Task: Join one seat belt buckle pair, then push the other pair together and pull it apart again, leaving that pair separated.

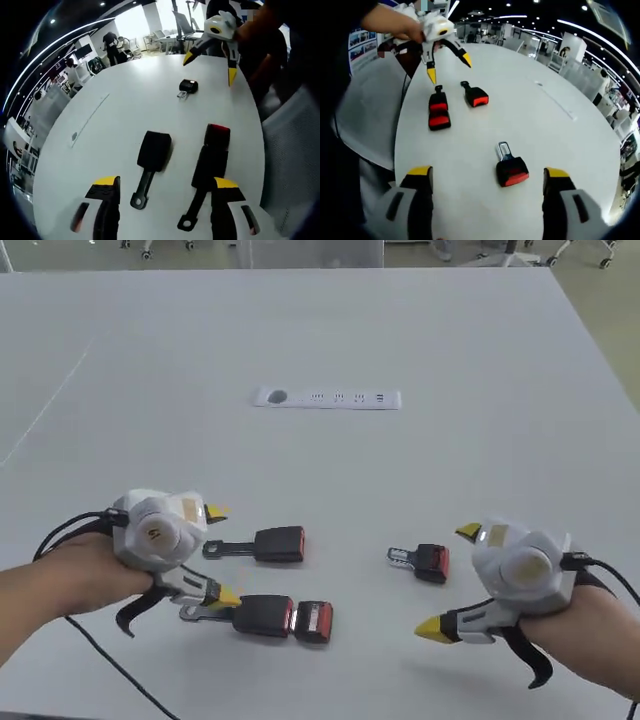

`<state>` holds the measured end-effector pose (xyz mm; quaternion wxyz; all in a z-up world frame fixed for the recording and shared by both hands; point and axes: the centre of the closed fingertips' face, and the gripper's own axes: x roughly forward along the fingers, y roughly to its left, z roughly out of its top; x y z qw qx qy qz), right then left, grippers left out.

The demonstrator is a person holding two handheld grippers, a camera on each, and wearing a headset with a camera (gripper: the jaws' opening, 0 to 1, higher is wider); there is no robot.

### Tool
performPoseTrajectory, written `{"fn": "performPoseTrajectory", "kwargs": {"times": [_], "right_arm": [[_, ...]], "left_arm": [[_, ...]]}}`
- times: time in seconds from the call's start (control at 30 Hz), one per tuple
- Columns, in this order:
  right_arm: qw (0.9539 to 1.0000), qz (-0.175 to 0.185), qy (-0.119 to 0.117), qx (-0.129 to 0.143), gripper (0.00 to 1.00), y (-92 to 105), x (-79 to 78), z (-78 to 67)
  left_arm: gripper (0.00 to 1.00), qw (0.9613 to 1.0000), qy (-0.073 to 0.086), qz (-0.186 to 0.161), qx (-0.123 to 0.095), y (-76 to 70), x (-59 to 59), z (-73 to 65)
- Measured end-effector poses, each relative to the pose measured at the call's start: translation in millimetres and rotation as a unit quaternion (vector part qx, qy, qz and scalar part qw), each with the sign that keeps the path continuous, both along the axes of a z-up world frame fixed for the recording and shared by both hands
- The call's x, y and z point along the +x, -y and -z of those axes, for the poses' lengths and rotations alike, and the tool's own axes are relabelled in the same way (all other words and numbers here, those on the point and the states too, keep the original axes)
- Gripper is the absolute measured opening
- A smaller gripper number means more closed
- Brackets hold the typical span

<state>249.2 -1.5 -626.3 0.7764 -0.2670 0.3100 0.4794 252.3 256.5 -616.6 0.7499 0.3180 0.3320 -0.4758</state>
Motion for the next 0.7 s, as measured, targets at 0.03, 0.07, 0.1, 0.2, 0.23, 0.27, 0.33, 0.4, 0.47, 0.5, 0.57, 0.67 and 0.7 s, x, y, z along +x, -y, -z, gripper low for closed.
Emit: {"fn": "performPoseTrajectory", "kwargs": {"times": [0.03,0.07,0.1,0.2,0.23,0.27,0.33,0.4,0.47,0.5,0.57,0.67,0.7], "right_arm": [[1.0000,0.002,-0.003,0.005,0.93,1.4,-1.9,-1.6],[0.9998,0.007,-0.012,0.013,0.93,3.4,-7.1,-3.1],[0.9998,0.009,-0.012,0.013,0.93,6.4,-8.8,-3.0],[0.9995,0.026,-0.009,0.017,0.95,17.9,-12.6,-6.1],[0.9991,0.034,-0.009,0.022,0.96,21.3,-13.9,-8.0],[0.9990,0.037,-0.007,0.023,0.97,24.0,-15.6,-8.7],[0.9987,0.042,-0.005,0.030,0.99,26.0,-20.1,-11.3],[0.9985,0.044,-0.007,0.032,0.99,27.9,-24.8,-10.5],[0.9979,0.051,-0.006,0.038,0.99,28.8,-27.2,-10.2],[0.9977,0.055,-0.007,0.038,0.99,29.7,-29.3,-9.6],[0.9976,0.056,-0.005,0.041,1.00,29.7,-33.3,-12.1],[0.9967,0.059,0.002,0.056,1.00,28.1,-37.2,-20.9],[0.9965,0.060,0.003,0.059,1.00,28.1,-37.8,-23.0]], "left_arm": [[0.79,1.0000,-0.002,-0.005,-0.001,-4.5,-6.6,-0.3],[0.81,0.9999,-0.002,-0.013,-0.002,-8.5,-10.2,-0.3],[0.82,0.9997,-0.008,-0.022,-0.003,-14.1,-16.8,-0.1],[0.84,0.9987,-0.010,-0.049,-0.010,-32.2,-22.2,0.5],[0.85,0.9981,-0.010,-0.059,-0.014,-36.5,-25.8,-0.6],[0.86,0.9977,-0.011,-0.065,-0.018,-39.7,-28.0,-1.5],[0.87,0.9969,-0.010,-0.075,-0.024,-46.0,-33.3,-4.1],[0.89,0.9961,-0.010,-0.083,-0.026,-55.9,-33.9,-4.0],[0.91,0.9943,-0.009,-0.101,-0.032,-59.2,-34.8,-6.0],[0.92,0.9932,-0.006,-0.109,-0.039,-60.2,-35.9,-8.6],[0.96,0.9915,-0.004,-0.121,-0.046,-63.7,-39.3,-11.5],[1.00,0.9893,0.000,-0.136,-0.052,-70.7,-46.3,-14.2],[1.00,0.9884,0.001,-0.143,-0.053,-73.5,-48.0,-14.5]]}}
